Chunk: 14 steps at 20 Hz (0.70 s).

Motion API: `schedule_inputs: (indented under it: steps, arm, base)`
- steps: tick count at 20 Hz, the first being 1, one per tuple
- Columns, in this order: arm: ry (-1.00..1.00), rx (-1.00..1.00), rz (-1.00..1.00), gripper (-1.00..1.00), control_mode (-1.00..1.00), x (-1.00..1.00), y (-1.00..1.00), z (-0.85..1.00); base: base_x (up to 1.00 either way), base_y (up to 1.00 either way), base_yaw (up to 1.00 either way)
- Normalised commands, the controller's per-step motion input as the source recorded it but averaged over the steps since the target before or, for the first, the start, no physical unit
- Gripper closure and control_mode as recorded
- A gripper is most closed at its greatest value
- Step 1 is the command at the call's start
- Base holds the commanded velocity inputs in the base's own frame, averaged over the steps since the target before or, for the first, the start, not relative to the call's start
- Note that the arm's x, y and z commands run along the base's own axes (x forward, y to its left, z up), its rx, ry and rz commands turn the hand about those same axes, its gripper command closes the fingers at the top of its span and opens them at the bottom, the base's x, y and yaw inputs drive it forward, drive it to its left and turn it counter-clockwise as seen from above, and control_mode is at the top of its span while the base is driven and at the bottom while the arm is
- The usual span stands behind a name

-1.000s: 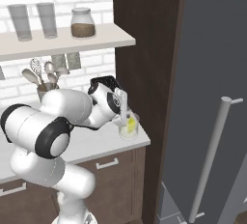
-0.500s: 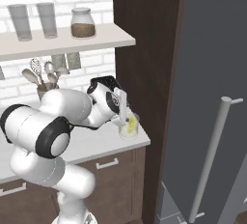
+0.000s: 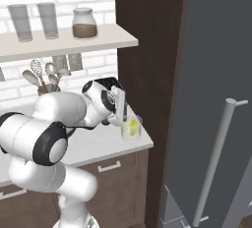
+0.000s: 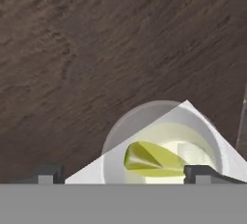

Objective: Grab a lemon wedge from the fridge and one ice cube from the ice bowl, and put them in the glass of lemonade.

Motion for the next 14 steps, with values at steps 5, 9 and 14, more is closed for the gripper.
schedule_inputs:
  steps: [5, 9, 14]
  arm:
    - [0.00, 0.00, -0.01, -1.00, -1.00, -0.54, 0.16, 0.37]
    - [0.00, 0.00, -0.01, -1.00, -1.00, -0.93, 0.23, 0.30]
    - [-0.04, 0.01, 0.00, -1.00, -1.00, -0.99, 0.27, 0.35]
  base:
    - [0.00, 0.00, 0.00]
    - [0.00, 0.00, 0.00]
    - [0.00, 0.00, 0.00]
